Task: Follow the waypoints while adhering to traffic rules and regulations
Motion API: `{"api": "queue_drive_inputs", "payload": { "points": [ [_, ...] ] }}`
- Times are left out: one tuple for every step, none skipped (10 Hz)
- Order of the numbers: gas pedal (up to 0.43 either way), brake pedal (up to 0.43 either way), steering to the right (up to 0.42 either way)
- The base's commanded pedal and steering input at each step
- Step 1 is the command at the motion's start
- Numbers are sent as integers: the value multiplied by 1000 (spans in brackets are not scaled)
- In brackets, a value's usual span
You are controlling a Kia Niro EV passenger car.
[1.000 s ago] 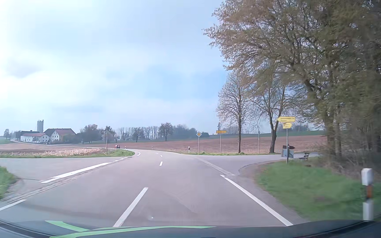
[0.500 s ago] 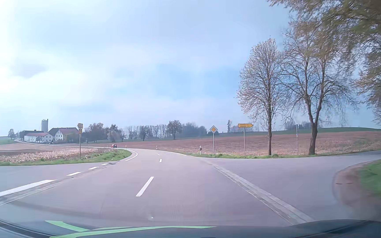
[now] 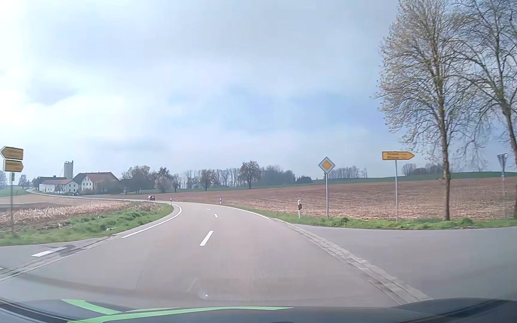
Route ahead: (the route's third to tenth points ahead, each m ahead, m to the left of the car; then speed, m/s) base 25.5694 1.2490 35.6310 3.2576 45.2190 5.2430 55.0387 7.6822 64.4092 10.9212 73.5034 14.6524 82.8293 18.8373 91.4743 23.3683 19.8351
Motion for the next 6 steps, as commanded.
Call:
{"api": "queue_drive_inputs", "payload": {
  "points": [
    [177,0,-26],
    [177,0,-27],
    [177,0,-28],
    [177,0,-30],
    [177,0,-30],
    [177,0,-29]
  ]
}}
